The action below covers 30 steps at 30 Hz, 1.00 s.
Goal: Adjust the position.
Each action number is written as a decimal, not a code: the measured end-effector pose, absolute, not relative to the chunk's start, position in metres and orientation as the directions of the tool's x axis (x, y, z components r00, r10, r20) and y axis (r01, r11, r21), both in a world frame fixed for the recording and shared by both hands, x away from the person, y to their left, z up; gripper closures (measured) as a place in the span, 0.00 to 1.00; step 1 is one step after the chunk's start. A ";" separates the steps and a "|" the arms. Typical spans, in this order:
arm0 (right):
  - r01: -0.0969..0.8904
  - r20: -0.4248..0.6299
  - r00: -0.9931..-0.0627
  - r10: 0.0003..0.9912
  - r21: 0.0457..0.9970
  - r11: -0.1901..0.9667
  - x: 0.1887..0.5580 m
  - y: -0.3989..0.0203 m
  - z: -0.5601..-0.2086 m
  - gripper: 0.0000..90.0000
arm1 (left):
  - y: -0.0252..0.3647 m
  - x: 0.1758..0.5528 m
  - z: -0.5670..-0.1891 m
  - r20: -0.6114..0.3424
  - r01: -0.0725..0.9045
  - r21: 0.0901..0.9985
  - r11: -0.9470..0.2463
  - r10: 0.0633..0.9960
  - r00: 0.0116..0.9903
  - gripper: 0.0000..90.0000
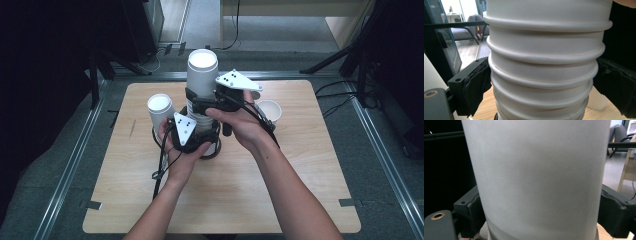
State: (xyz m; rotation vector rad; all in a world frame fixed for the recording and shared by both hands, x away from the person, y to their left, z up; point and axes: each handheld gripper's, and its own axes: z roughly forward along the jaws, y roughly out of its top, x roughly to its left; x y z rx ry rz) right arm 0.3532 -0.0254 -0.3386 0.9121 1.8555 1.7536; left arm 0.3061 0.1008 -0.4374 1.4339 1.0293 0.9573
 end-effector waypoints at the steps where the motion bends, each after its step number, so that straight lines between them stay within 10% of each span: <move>1: 0.170 0.131 -0.692 0.710 0.985 -0.017 0.353 -0.025 -0.338 0.11 | 0.101 0.306 -0.437 0.020 0.089 0.995 -0.049 0.953 0.303 0.05; 30: 0.101 0.114 -0.662 0.740 0.993 -0.062 0.347 -0.021 -0.318 0.14 | 0.102 0.305 -0.437 0.017 0.097 0.994 -0.049 0.951 0.307 0.05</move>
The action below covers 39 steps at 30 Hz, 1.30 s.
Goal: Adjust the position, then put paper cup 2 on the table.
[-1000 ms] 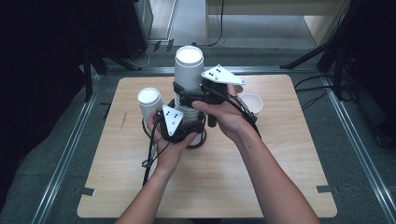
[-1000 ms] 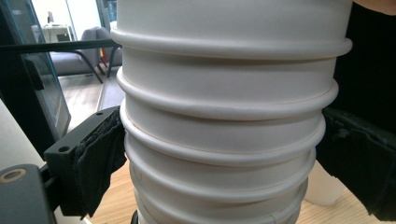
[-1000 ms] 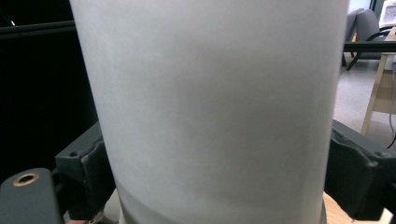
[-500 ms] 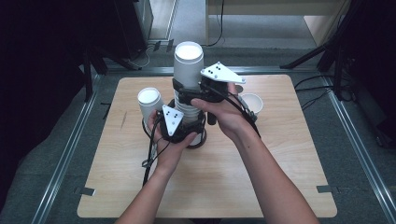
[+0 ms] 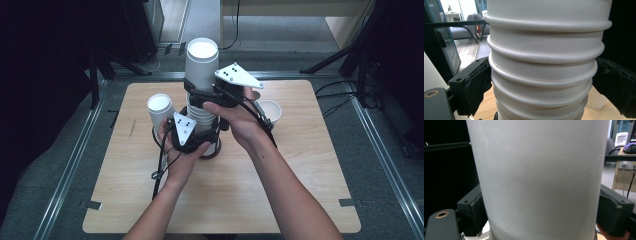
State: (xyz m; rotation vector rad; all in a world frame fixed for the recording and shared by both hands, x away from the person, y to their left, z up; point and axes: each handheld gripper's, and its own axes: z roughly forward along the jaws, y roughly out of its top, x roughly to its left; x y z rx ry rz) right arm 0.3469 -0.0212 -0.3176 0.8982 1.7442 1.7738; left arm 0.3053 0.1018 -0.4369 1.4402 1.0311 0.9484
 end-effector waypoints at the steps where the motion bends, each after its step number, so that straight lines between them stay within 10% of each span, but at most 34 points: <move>1: 0.100 0.109 -0.662 0.741 0.993 -0.057 0.346 -0.021 -0.316 0.14 | 0.102 0.305 -0.437 0.017 0.097 0.994 -0.049 0.951 0.307 0.05; 39: 0.014 0.111 -0.630 0.769 0.991 -0.131 0.334 -0.035 -0.276 0.14 | 0.101 0.305 -0.437 0.013 0.103 0.994 -0.046 0.953 0.304 0.05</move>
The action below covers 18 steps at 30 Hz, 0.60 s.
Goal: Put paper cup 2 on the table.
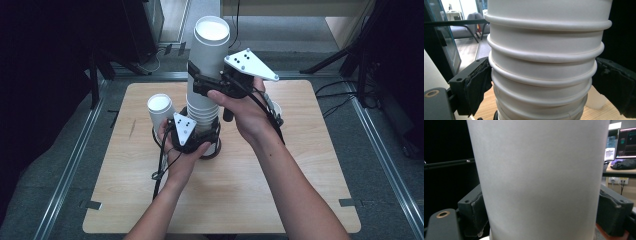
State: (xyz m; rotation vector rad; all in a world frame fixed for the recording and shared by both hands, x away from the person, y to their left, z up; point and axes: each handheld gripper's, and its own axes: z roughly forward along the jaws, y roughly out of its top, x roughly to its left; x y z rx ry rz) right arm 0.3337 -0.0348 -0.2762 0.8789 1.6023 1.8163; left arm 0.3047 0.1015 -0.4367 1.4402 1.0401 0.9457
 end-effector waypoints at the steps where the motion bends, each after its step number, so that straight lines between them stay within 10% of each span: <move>1: 0.012 0.112 -0.630 0.769 0.991 -0.135 0.333 -0.037 -0.274 0.14 | 0.102 0.305 -0.437 0.012 0.104 0.994 -0.046 0.953 0.303 0.05; 18: -0.009 0.114 -0.587 0.802 0.989 -0.147 0.332 -0.063 -0.264 0.14 | 0.102 0.304 -0.436 0.008 0.106 0.993 -0.043 0.952 0.306 0.06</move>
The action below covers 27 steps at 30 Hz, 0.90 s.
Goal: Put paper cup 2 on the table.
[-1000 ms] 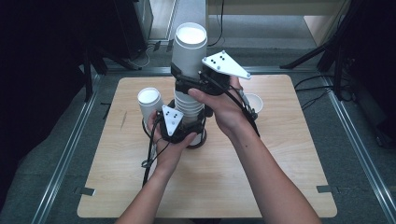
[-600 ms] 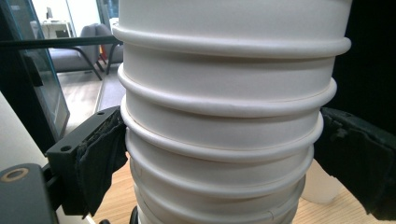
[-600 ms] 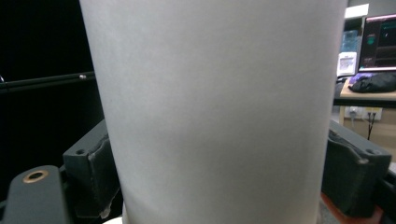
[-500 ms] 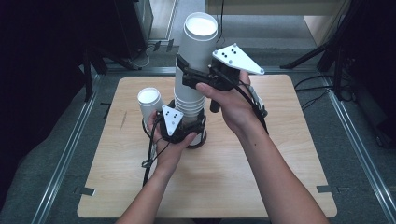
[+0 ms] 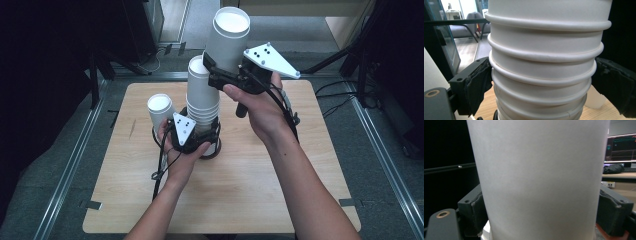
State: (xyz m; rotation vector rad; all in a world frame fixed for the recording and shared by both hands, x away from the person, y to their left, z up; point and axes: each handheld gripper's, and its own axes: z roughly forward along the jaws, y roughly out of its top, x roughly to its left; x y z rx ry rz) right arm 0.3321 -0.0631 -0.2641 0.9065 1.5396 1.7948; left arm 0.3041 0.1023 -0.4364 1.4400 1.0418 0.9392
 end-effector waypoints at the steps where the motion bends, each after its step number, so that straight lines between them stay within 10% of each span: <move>1: -0.009 0.115 -0.585 0.803 0.989 -0.148 0.332 -0.065 -0.264 0.14 | 0.102 0.304 -0.436 0.007 0.106 0.993 -0.042 0.952 0.306 0.05; 27: -0.044 0.065 -0.506 0.860 0.994 -0.101 0.319 -0.108 -0.294 0.14 | 0.115 0.280 -0.428 -0.069 0.141 0.990 0.011 0.909 0.410 0.03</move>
